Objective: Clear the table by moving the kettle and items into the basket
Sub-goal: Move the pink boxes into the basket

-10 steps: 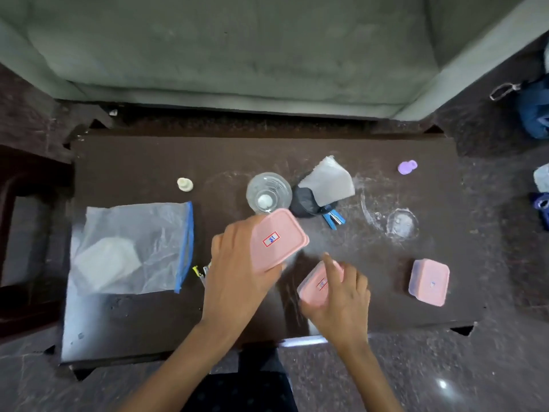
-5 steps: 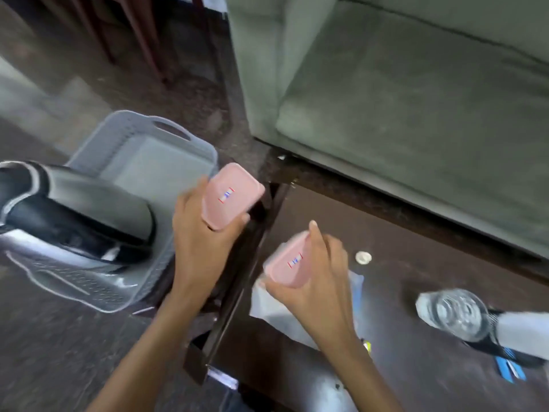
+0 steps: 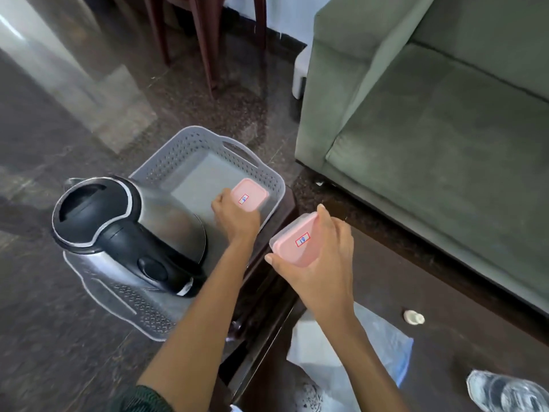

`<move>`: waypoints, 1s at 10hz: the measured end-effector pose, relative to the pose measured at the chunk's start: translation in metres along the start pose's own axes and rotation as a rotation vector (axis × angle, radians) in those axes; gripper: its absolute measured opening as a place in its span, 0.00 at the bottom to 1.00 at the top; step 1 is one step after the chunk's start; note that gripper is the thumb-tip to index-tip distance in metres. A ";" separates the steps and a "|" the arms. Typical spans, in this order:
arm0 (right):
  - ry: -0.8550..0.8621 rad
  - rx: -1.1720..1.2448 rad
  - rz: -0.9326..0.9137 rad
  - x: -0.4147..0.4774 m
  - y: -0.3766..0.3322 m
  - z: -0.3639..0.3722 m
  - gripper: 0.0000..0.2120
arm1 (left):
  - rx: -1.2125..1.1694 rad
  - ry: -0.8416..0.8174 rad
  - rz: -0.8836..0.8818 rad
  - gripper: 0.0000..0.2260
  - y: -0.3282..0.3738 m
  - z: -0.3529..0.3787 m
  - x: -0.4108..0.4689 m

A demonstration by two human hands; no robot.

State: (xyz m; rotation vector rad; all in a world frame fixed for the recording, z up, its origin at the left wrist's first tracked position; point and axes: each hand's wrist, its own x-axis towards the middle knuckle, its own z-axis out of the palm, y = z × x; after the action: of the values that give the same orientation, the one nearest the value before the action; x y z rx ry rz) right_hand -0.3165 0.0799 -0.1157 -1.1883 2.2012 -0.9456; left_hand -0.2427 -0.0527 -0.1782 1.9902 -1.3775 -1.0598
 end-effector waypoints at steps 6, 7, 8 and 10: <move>-0.028 -0.132 -0.280 0.107 -0.074 0.060 0.46 | -0.914 0.060 -0.430 0.25 0.009 -0.022 0.001; -0.102 -0.272 -0.388 0.125 -0.082 0.096 0.44 | -1.024 0.095 -0.499 0.25 0.013 -0.026 0.002; -0.223 -0.367 -0.391 0.132 -0.072 0.126 0.41 | -0.999 0.059 -0.502 0.28 0.006 -0.019 0.006; -0.155 -0.474 -0.362 0.131 -0.047 0.144 0.36 | -0.882 0.027 -0.470 0.33 -0.005 -0.011 0.010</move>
State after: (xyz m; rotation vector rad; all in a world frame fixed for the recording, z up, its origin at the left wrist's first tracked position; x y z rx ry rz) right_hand -0.2637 -0.1006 -0.1845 -1.8557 2.1875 -0.4357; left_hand -0.2290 -0.0602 -0.1790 1.6236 -0.2758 -1.4901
